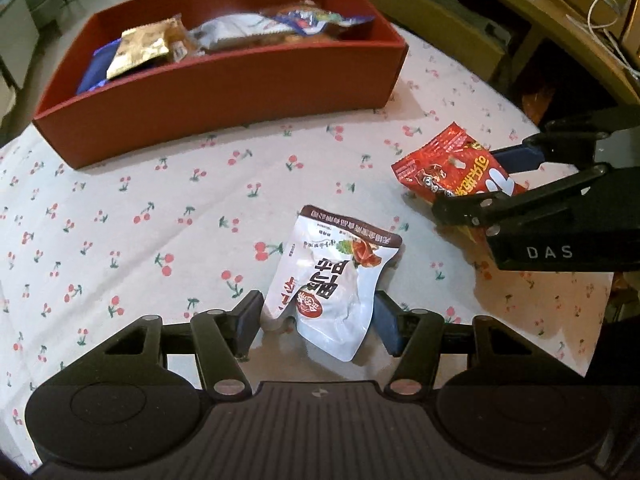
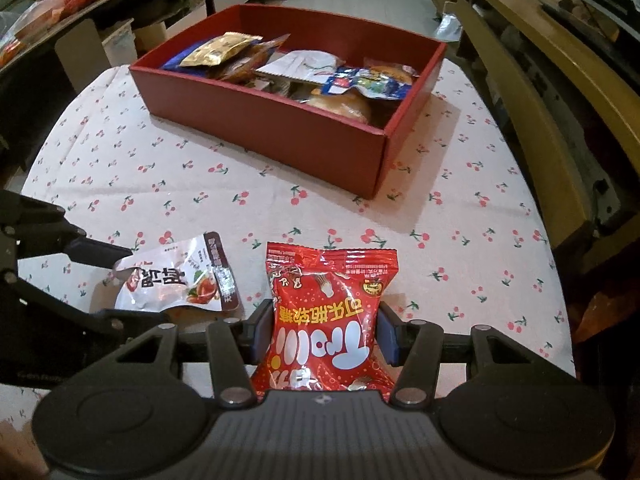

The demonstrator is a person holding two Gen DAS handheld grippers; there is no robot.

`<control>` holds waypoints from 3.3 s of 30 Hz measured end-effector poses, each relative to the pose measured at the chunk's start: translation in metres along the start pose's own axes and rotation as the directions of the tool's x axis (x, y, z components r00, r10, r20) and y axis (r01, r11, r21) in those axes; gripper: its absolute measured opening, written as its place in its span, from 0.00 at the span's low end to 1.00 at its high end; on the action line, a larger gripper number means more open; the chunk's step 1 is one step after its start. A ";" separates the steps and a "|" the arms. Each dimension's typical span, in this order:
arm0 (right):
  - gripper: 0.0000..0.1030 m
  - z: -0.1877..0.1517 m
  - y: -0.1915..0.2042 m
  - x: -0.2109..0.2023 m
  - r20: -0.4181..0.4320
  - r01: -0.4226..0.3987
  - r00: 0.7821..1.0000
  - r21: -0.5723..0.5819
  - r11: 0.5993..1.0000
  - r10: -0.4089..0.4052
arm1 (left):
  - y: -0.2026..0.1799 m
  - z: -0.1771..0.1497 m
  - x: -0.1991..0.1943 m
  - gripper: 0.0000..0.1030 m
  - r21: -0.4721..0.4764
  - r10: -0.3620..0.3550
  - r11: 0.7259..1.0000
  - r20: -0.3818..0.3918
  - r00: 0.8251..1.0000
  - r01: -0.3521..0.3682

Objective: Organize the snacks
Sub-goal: 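Close the left tool on the white pouch and lift it, then carry the white pouch with left tool while right tool carries the red bag to the box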

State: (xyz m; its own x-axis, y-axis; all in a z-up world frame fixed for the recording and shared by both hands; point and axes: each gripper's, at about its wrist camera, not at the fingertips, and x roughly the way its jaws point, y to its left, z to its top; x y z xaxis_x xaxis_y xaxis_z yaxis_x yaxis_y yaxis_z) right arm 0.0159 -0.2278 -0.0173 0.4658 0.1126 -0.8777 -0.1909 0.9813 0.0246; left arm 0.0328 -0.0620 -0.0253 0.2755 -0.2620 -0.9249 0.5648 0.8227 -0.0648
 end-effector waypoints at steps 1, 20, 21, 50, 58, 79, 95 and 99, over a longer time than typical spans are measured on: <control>0.66 -0.001 0.001 0.002 -0.007 0.002 1.000 -0.006 1.000 -0.002 | 0.000 -0.002 0.002 0.65 0.000 0.000 1.000 -0.006 1.000 0.000; 0.66 -0.009 0.016 0.011 -0.027 0.051 0.998 -0.108 0.993 -0.055 | -0.006 -0.005 0.010 0.69 0.063 0.061 0.996 0.017 0.998 -0.062; 0.66 -0.009 0.016 0.011 -0.024 0.055 0.998 -0.110 0.992 -0.058 | -0.004 -0.005 0.008 0.64 0.051 0.064 0.997 0.021 0.998 -0.065; 0.65 0.010 0.022 -0.002 0.047 0.053 0.998 -0.068 0.996 -0.050 | 0.016 -0.001 -0.017 0.62 -0.077 0.029 0.997 0.085 0.996 -0.022; 0.65 0.019 0.027 -0.007 0.074 0.049 0.996 -0.057 0.997 -0.045 | 0.017 -0.002 -0.022 0.62 -0.096 0.044 0.995 0.115 0.992 -0.033; 0.65 0.035 0.034 -0.016 0.119 0.052 0.992 -0.028 0.998 -0.048 | 0.028 0.006 -0.040 0.62 -0.153 0.093 0.986 0.200 0.975 -0.063; 0.65 0.034 0.029 -0.013 0.100 0.053 0.994 -0.015 0.998 -0.052 | 0.030 -0.001 -0.018 0.62 -0.146 0.061 0.988 0.108 0.992 -0.045; 0.65 0.032 0.027 -0.010 0.086 0.055 0.995 -0.017 0.998 -0.053 | 0.031 -0.002 -0.007 0.66 -0.153 0.043 0.988 0.068 0.997 -0.033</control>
State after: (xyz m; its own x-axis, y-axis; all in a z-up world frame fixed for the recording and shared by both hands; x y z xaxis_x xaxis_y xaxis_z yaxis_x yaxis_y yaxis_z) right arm 0.0335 -0.1971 0.0078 0.5480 0.0734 -0.8332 -0.1796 0.9832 -0.0315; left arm 0.0470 -0.0340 -0.0213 0.3522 -0.2598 -0.8992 0.4301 0.8982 -0.0910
